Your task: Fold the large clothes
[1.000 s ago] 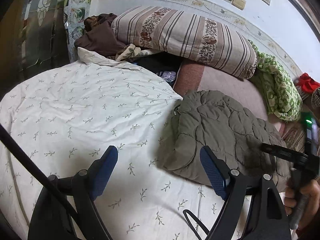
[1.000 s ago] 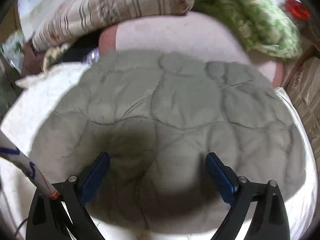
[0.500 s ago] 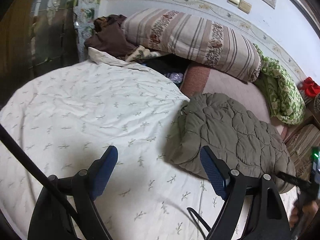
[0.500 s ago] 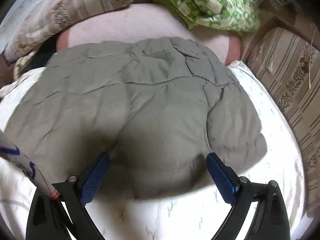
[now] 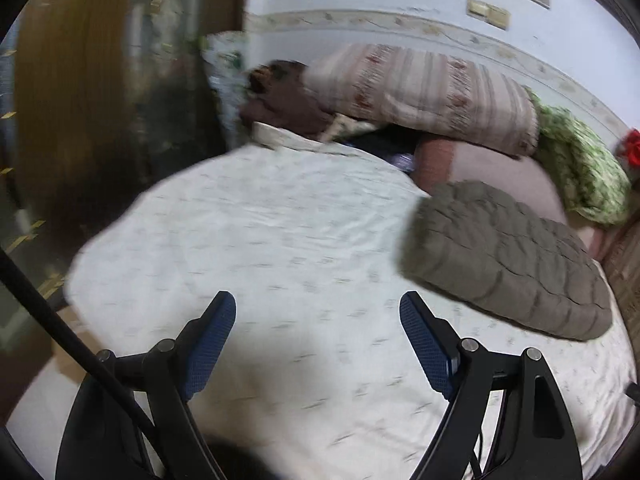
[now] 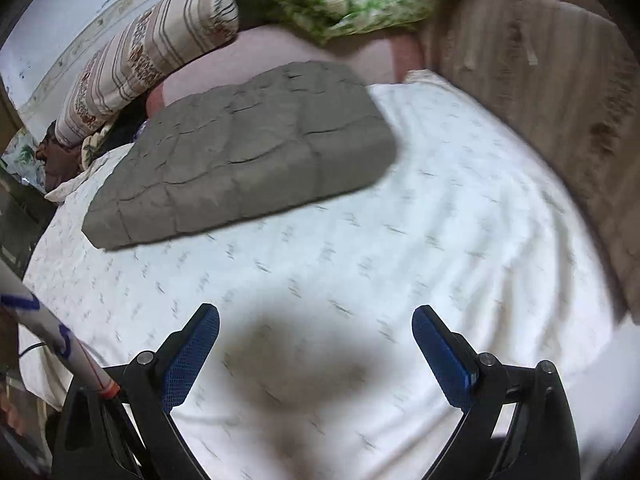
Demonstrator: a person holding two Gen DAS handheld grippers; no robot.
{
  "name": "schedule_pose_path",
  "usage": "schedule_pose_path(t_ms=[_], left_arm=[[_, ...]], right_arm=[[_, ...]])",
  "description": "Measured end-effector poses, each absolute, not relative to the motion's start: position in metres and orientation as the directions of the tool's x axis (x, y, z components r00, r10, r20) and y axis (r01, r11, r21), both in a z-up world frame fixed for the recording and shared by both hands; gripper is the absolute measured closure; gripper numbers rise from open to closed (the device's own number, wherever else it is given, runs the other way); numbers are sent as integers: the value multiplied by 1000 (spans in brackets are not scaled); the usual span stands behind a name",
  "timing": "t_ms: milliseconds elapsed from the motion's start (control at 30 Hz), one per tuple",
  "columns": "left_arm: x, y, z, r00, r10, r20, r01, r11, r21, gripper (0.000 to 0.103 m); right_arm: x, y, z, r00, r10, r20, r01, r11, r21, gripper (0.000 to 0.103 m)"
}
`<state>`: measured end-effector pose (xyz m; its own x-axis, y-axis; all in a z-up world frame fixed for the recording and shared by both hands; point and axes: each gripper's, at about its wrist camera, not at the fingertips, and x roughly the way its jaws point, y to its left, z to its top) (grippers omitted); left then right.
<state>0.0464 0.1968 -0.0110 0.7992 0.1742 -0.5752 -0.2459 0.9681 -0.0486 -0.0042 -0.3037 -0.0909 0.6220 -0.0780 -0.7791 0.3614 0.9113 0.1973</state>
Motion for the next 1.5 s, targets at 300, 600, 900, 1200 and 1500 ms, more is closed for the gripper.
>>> schedule_pose_path(t_ms=[300,600,900,1200,1500], left_arm=[[-26,274,43,731,535,-424,-562,824,70,20],[-19,237,25,724,528,-445,-494,846,200,19],[13,136,-2,771,199,-604,-152,980,129,20],[26,75,-24,719,43,-694,-5,998,57,20],[84,64,-32,670,-56,-741,100,995,16,20]], right_arm=[[-100,-353,-55,639,-284,-715,480,873,82,4],[-86,-336,-66,663,-220,-715,438,889,133,4],[-40,-262,-73,665,-66,-743,243,961,132,4],[-29,-246,-78,660,-75,-747,217,972,95,4],[0,-291,-78,673,-38,-739,252,951,181,3]])
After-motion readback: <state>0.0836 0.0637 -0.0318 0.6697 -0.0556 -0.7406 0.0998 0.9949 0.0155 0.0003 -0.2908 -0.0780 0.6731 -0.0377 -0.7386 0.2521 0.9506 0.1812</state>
